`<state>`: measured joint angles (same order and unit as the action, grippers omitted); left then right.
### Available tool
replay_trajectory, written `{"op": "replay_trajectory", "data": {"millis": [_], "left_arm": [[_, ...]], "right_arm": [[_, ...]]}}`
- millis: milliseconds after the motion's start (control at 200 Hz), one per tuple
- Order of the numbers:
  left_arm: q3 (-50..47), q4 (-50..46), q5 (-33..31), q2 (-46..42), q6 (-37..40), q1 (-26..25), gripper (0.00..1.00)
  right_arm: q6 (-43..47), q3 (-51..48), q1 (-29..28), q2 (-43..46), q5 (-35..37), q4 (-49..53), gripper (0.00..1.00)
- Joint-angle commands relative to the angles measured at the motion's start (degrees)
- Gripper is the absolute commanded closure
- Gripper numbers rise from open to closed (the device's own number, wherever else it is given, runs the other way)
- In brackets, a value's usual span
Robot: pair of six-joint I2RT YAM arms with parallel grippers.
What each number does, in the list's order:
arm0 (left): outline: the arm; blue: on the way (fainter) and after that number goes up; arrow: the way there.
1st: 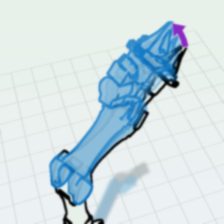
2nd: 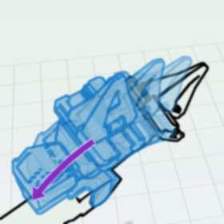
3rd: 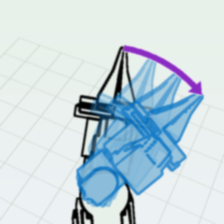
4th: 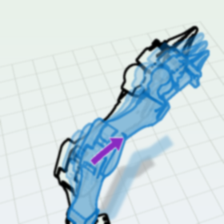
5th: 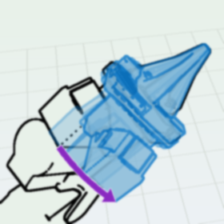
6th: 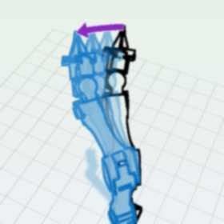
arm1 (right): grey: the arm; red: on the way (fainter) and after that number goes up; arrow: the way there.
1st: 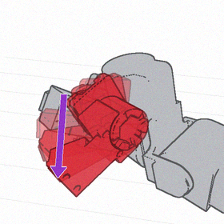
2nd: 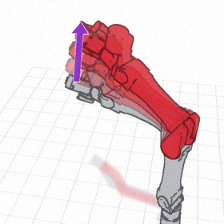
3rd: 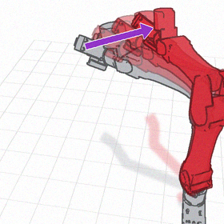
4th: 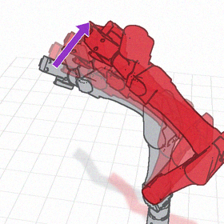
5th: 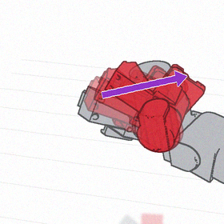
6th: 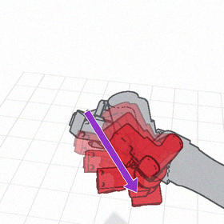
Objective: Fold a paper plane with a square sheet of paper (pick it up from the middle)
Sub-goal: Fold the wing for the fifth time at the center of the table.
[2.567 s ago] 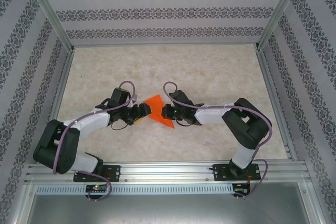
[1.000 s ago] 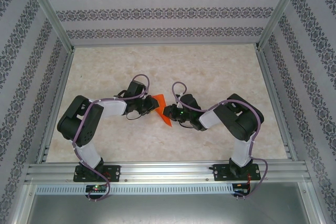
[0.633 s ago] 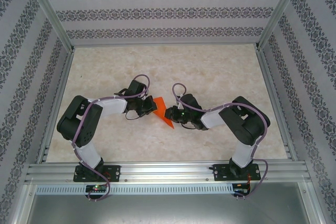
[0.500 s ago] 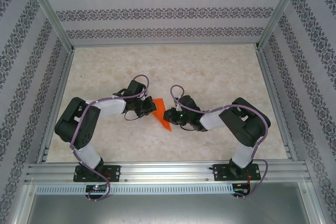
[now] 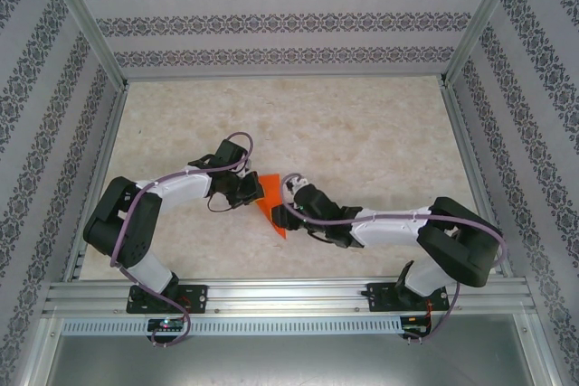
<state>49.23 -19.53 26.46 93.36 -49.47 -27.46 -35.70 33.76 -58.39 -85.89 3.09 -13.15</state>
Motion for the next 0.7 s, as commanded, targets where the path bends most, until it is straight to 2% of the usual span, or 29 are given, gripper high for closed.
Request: {"op": "replay_trajectory", "data": {"millis": [0,160,225,500,699], "left_arm": [[1.73,-2.60,-0.38,0.99,1.62,-0.40,0.94],[2.43,-1.79,0.42,1.69,1.64,-0.44,0.94],[2.56,-1.09,1.00,2.13,1.41,-0.42,0.94],[3.11,-0.25,2.11,3.67,1.56,-0.42,0.92],[3.50,-0.16,2.69,4.12,1.57,-0.44,0.92]], "right_arm": [[13.22,2.91,-4.90,-0.84,14.21,4.00,0.56],[22.27,8.51,-11.02,-5.37,24.90,7.62,0.55],[23.67,10.93,-11.89,-8.16,26.99,9.35,0.54],[22.93,15.25,-13.05,-15.03,30.53,11.09,0.54],[21.85,15.80,-14.35,-16.45,31.13,10.78,0.54]]}}
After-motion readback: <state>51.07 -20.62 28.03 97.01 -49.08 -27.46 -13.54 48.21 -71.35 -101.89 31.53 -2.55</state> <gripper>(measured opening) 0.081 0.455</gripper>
